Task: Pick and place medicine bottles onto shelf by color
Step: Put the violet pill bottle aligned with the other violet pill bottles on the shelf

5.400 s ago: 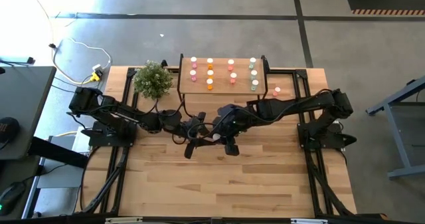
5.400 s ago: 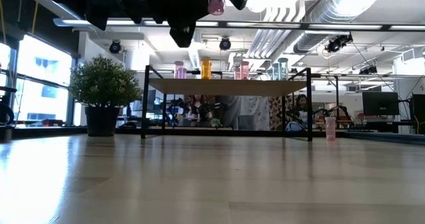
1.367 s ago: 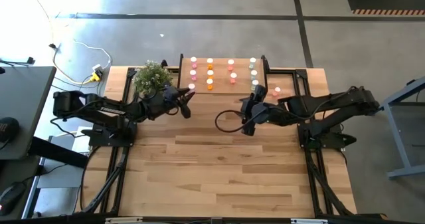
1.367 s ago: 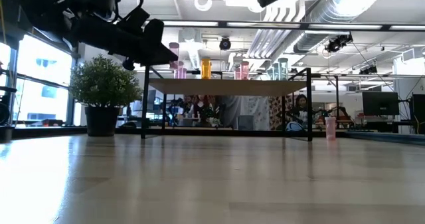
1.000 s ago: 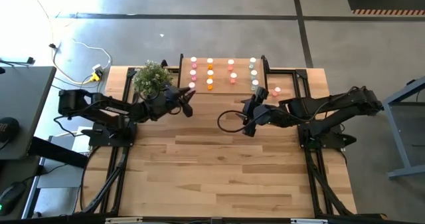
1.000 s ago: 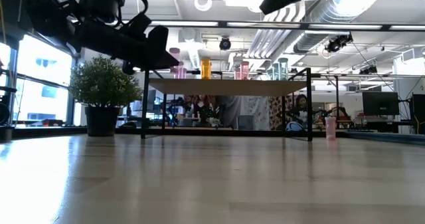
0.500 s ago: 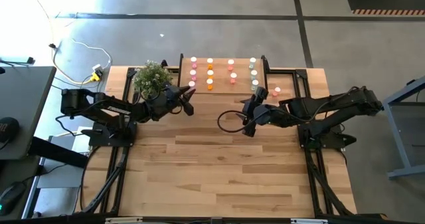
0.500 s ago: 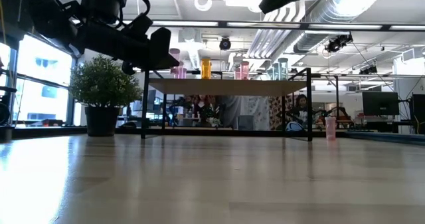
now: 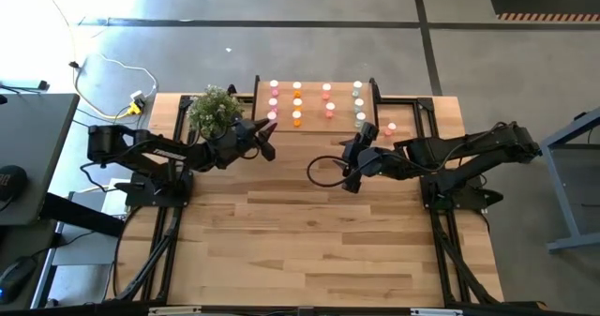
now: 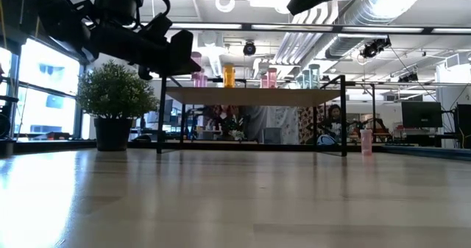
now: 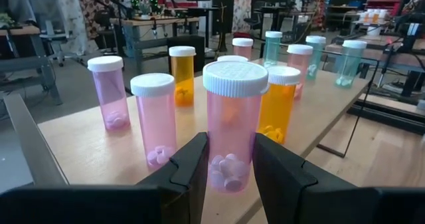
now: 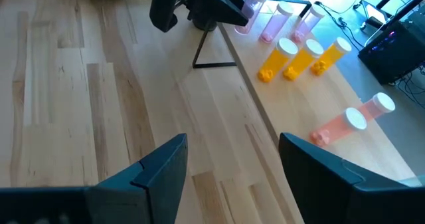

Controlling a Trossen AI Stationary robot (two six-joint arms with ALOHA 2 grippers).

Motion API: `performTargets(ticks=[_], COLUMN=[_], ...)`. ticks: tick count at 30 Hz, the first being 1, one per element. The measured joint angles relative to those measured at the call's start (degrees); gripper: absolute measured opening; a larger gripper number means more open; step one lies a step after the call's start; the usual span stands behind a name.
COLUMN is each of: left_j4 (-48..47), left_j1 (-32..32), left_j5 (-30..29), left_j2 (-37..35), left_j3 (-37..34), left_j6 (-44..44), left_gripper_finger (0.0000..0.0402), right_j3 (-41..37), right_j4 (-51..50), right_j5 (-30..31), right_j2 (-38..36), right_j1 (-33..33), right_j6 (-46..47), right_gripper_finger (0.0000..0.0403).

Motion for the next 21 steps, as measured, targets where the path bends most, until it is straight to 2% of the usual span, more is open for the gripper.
performTargets(ticks=[9, 21], left_j4=[0.1, 2.0], left_j1=[-0.6, -6.1], left_j5=[-1.2, -10.8], left_j2=[0.5, 0.6], left_j3=[0.0, -0.2], left_j6=[0.5, 1.2], left_gripper_finger=[0.0101, 0.0101], right_j3=[0.0, 0.0], right_j4=[0.0, 0.0], right_j5=[0.0, -0.2], right_j2=[0.0, 0.0], right_j1=[0.0, 0.0], right_j6=[0.0, 0.0], right_gripper_finger=[0.0229, 0.0229])
